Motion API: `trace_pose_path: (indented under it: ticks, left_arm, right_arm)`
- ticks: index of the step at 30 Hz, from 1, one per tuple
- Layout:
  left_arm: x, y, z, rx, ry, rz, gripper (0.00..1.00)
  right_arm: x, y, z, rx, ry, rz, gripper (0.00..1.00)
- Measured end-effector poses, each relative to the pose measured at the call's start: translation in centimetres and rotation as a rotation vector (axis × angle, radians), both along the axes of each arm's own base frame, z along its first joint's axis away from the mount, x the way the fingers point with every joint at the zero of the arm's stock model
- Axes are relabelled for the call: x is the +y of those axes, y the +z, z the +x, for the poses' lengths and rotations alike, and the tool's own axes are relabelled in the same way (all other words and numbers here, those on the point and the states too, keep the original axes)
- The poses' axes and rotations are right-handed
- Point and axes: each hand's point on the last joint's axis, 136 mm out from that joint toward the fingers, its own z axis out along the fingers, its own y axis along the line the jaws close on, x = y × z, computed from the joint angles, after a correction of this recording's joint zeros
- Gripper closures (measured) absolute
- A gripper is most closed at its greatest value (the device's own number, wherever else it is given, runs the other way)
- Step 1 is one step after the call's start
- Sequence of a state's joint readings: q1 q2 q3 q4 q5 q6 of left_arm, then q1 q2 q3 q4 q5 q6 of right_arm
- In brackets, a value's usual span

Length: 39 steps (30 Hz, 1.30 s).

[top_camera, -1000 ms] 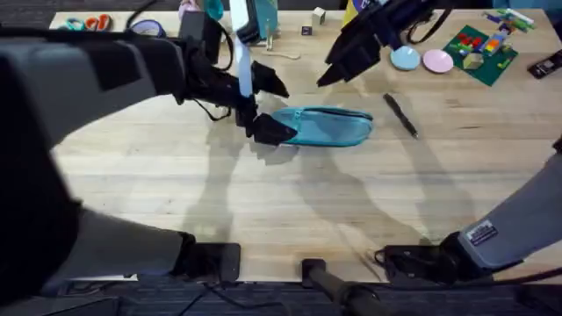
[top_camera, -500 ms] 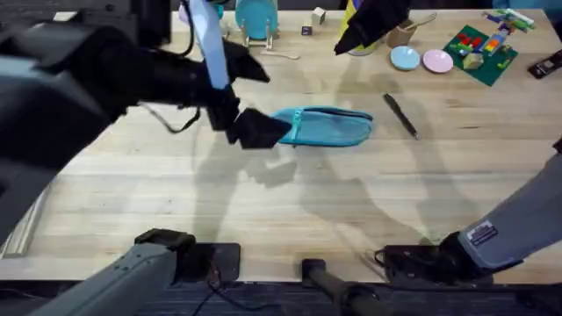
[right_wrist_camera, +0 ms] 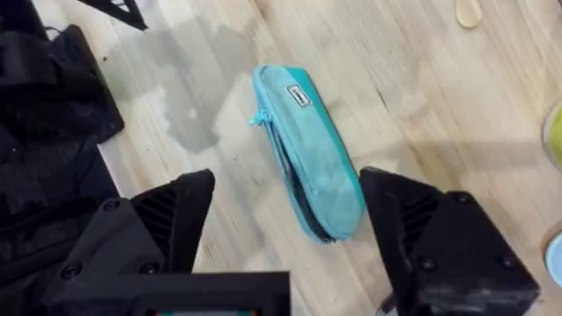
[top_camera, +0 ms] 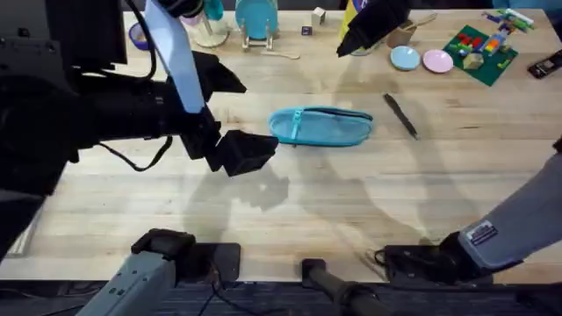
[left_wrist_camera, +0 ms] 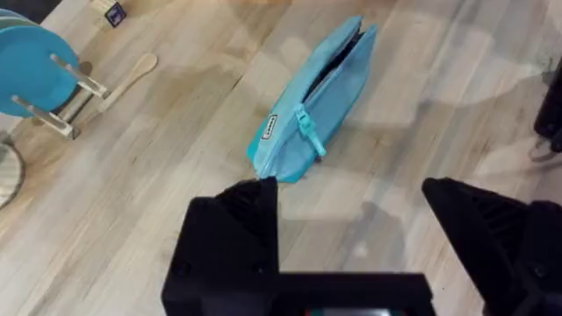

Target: Unzip the bag, pick up the pens from the table one at a time and place them inside, then zip the bag closed.

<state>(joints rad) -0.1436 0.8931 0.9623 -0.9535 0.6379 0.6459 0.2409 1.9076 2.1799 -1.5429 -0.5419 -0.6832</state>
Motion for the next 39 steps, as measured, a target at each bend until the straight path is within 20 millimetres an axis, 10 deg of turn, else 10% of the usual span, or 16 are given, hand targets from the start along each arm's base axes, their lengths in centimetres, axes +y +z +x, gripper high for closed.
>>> trace_pose_path:
  ticks: [16,39]
  left_arm:
    - [0.1,-0.1,0.0,0.004,0.007,0.004,0.007]
    - [0.1,-0.1,0.0,0.005,0.007,0.005,0.007]
  right_arm:
    - [-1.9,-1.5,-1.0,-0.156,0.288,-0.227,0.006]
    - [-1.3,-1.9,0.0,-0.205,0.26,-0.332,0.006]
